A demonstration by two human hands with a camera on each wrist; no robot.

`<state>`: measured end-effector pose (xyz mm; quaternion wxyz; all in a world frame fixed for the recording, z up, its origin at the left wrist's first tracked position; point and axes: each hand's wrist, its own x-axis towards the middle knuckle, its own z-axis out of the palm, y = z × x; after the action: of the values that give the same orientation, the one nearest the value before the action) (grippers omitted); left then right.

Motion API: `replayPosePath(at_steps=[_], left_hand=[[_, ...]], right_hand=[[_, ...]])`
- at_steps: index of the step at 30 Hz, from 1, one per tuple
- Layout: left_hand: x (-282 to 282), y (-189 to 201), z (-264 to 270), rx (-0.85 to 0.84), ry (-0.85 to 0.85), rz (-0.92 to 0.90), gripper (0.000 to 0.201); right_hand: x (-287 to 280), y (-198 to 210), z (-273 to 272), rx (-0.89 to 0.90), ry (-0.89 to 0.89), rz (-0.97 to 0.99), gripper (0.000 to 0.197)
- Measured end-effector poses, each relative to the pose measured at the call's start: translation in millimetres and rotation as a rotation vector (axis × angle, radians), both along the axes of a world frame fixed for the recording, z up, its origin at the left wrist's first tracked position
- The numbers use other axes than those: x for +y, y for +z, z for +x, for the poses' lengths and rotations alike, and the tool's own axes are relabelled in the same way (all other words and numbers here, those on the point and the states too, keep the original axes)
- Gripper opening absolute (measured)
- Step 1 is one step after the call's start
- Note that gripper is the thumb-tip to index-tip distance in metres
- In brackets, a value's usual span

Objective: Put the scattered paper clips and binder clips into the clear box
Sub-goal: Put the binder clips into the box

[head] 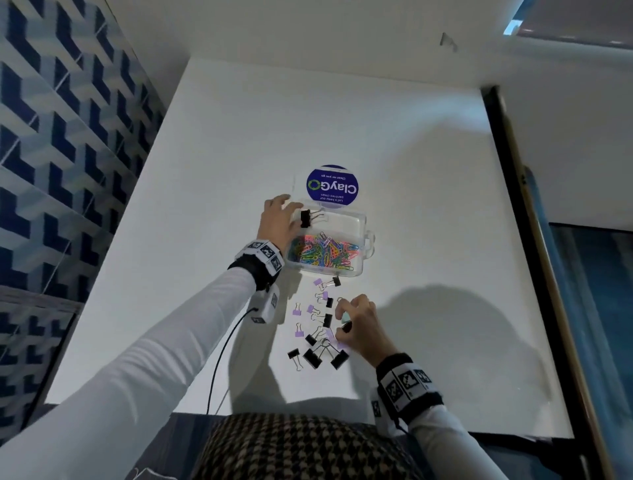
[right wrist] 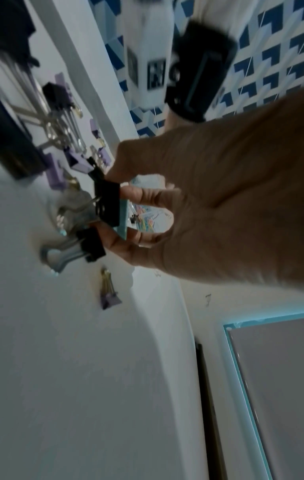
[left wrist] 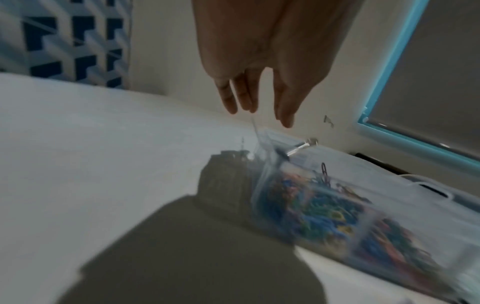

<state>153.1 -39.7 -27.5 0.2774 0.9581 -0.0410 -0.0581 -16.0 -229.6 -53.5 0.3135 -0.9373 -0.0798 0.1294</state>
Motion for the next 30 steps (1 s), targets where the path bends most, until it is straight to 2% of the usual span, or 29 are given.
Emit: replayPosePath(at_steps=[3,5,6,10,14,16,19,23,24,27,30], left_hand=[[8,-11,-23,0.135,0.037,-0.028,0.052],[11,-16,-32,0.160,0.035,-0.090,0.053],[12,-17,-36,0.159,0.036,-0.113,0.052],[17,-18,-53,0.159,0.060,-0.143,0.053],[17,-17,-73,0.178,0.051,-0.180,0.055],[16,-17,-78,0.184,0.053,-0.186,0.057],[17,-20,-82,0.192,0.067,-0.230,0.058],[21,-20,-79,0.249,0.099,-0.304,0.054],[22,-19,-78,0.257,0.110,-0.322,0.054],[24,-20,-75,0.271,0.134,-0.356,0.053],[25,-24,-68,0.299,0.146,-0.351,0.055]], right_hand=[[-5,-1,6,0.095,-0.063,0.065,0.020],[-13,1,11,0.197,-0.165,0.144,0.017],[-18,4,13,0.252,-0.225,0.250,0.014],[-33,27,22,0.519,-0.492,0.932,0.014],[-32,54,66,0.439,-0.460,1.134,0.014],[-24,64,96,0.368,-0.451,1.068,0.016],[-11,65,134,0.352,-0.434,0.852,0.013],[1,43,150,0.193,-0.246,0.273,0.012],[4,40,147,0.131,-0.201,0.183,0.015],[7,39,127,-0.024,-0.096,0.133,0.023],[2,42,103,-0.078,-0.043,0.187,0.029]])
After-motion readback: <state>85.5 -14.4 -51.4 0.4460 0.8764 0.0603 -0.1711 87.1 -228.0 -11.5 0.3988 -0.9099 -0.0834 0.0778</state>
